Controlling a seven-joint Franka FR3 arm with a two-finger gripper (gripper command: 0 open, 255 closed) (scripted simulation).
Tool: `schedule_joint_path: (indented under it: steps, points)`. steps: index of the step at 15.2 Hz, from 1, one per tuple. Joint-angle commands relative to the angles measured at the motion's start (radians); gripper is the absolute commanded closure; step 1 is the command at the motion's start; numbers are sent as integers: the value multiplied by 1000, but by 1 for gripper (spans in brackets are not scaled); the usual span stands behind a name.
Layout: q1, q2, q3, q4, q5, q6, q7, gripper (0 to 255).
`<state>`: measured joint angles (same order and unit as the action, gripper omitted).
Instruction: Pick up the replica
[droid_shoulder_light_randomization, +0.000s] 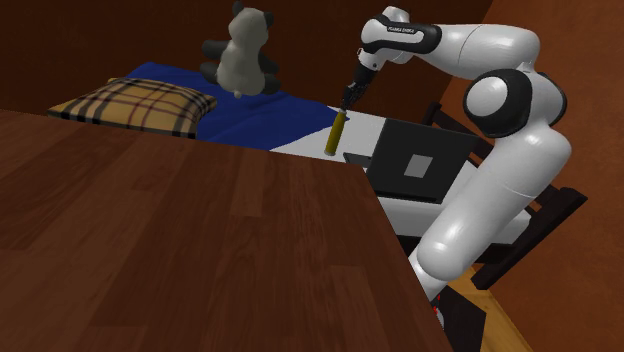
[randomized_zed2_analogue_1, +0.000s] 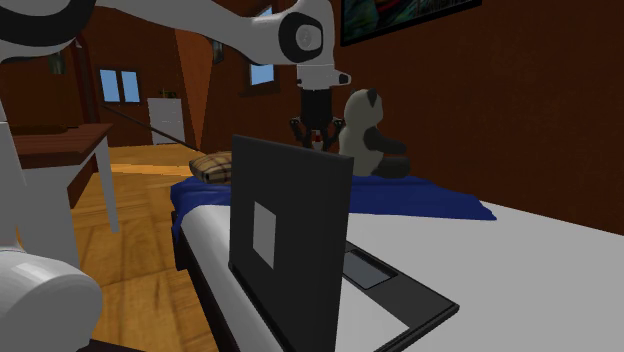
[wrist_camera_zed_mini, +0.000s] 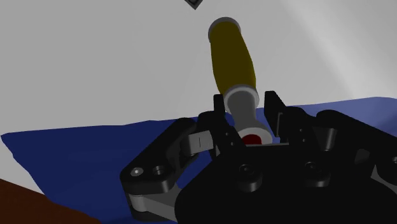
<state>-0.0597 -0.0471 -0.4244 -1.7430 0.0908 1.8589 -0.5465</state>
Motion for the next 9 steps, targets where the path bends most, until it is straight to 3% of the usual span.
schedule_joint_path:
  steps: [1,9]
  points:
    - [0,0,0,-1,0,1,0,255]
    - [0,3,0,28,1,-25,2,255]
